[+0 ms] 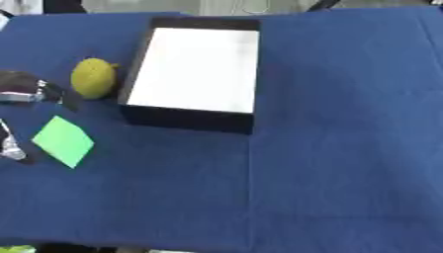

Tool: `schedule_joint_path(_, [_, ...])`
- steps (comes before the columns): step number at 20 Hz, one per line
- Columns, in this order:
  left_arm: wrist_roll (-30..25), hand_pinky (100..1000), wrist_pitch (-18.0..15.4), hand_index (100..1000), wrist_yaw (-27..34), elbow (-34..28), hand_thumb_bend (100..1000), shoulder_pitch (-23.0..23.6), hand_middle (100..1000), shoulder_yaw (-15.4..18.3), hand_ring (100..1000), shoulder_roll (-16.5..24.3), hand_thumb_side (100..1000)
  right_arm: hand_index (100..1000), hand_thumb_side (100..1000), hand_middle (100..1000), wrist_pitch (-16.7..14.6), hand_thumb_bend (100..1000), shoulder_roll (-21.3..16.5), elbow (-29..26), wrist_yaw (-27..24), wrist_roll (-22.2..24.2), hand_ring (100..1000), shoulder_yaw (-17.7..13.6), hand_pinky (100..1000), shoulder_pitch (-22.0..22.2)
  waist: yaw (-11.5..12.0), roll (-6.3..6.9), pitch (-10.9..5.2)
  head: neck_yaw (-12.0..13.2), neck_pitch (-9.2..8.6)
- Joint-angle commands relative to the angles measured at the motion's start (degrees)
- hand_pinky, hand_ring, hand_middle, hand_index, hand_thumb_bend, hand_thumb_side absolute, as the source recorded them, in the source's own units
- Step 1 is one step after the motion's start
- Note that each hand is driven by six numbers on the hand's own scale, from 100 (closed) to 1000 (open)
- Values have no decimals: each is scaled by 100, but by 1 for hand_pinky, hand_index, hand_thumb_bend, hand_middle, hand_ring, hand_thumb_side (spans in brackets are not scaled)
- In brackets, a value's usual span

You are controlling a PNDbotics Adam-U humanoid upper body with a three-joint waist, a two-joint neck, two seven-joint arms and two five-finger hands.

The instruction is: Pick up objects on the table and place them in the box.

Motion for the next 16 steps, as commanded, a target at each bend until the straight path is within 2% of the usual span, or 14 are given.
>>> schedule_joint_path(1, [-539,919,-752,904,-85,82,615,-137,881,-11,906,61,185,859,470,893,0,100,-87,-44,37,16,929,-30,1000,-49,-8,65,-19,23,-3])
schedule_joint_path(9, [-530,909,-899,895,-195,251,604,-196,875,-168,899,-72,185,858,470,893,0,100,-76,-40,45,26,929,-36,1000,-41,-30,70,0,47,-3])
schedule_joint_path(16, [-541,819,-934,858,-201,295,526,-158,816,-169,819,-86,100,858,470,894,0,100,-79,-30,48,16,930,-45,1000,-42,-21,63,0,50,-3])
